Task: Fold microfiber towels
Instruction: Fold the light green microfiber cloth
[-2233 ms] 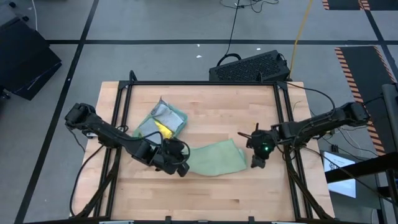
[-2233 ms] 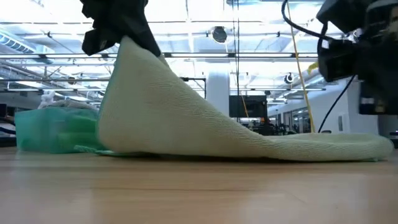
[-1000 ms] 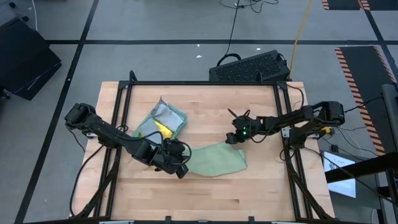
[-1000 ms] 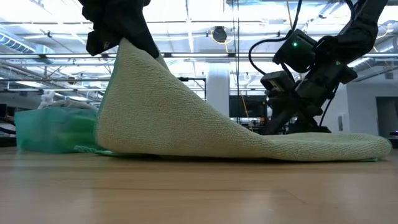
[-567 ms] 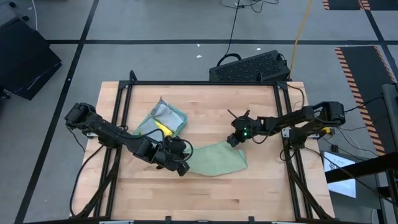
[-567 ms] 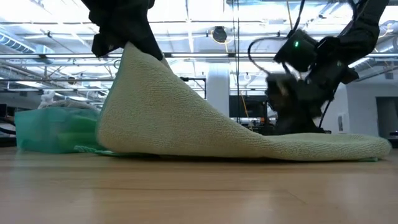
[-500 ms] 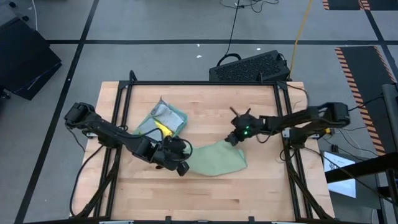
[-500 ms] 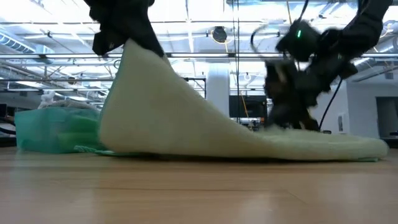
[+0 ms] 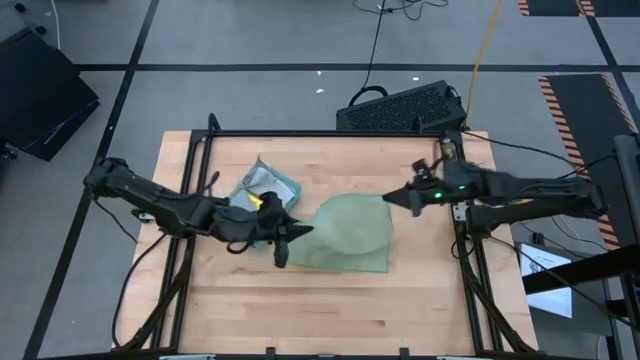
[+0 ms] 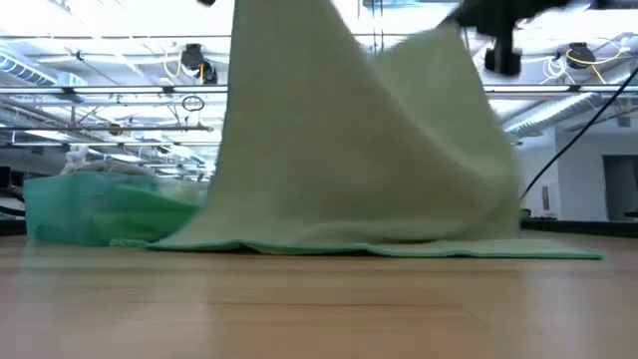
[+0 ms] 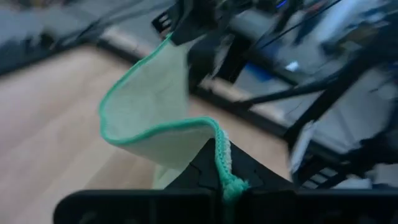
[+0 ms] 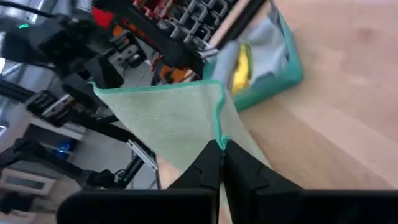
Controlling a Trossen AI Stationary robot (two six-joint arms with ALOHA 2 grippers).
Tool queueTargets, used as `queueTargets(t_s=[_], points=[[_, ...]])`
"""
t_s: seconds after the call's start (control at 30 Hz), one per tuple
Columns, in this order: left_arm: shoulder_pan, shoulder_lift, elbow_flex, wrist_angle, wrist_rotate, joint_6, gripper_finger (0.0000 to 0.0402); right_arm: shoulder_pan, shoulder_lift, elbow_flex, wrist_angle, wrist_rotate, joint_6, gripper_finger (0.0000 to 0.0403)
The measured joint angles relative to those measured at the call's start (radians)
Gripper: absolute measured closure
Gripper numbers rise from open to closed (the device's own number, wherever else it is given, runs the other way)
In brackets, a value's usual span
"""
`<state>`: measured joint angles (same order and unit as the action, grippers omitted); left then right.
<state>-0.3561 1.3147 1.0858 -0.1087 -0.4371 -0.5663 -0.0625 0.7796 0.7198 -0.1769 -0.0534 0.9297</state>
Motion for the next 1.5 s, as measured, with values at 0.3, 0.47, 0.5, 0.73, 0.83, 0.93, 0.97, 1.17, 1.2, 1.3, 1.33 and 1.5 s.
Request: queueTargets(t_s=[0.3, 0.47, 0.5, 0.73, 0.83, 0.93, 0.97, 1.17, 1.2, 1.3, 1.33, 1.5], points=[[-0.007, -0.007, 0.041, 0.304, 0.147, 0.122, 0.0398, 0.163, 0.051, 0.44, -0.416, 0.161, -0.038, 0.0402], [-0.021, -0.006, 0.147, 0.098, 0.198, 0.12, 0.0396, 0.254, 0.124, 0.665, -0.549, 0.156, 0.091, 0.0402], [-0.021, -0.006, 0.165, 0.052, 0.197, 0.121, 0.0398, 0.278, 0.144, 0.716, -0.584, 0.156, 0.12, 0.0402], [-0.006, -0.008, 0.278, -0.183, 0.193, 0.166, 0.0396, 0.431, 0.296, 1.026, -0.848, 0.096, 0.311, 0.0402], [0.025, -0.005, 0.279, -0.26, 0.193, 0.192, 0.0398, 0.452, 0.33, 1.057, -0.868, 0.032, 0.396, 0.0402], [0.062, -0.005, 0.278, -0.343, 0.198, 0.185, 0.0392, 0.462, 0.356, 1.049, -0.871, -0.078, 0.44, 0.0399], [0.075, 0.0, 0.275, -0.353, 0.215, 0.179, 0.0391, 0.465, 0.363, 1.043, -0.873, -0.107, 0.444, 0.0398], [0.125, 0.017, 0.258, -0.34, 0.449, 0.156, 0.0397, 0.518, 0.382, 0.986, -0.875, -0.21, 0.531, 0.04], [0.13, 0.021, 0.26, -0.328, 0.473, 0.159, 0.0394, 0.524, 0.379, 0.975, -0.881, -0.209, 0.536, 0.04], [0.134, 0.032, 0.257, -0.347, 0.476, 0.227, 0.0386, 0.522, 0.369, 0.945, -0.969, -0.182, 0.53, 0.04], [0.136, 0.044, 0.257, -0.344, 0.46, 0.249, 0.0385, 0.515, 0.364, 0.932, -0.999, -0.16, 0.528, 0.04], [0.177, 0.109, 0.258, -0.339, 0.432, 0.314, 0.0392, 0.479, 0.324, 0.821, -1.071, -0.102, 0.538, 0.04]])
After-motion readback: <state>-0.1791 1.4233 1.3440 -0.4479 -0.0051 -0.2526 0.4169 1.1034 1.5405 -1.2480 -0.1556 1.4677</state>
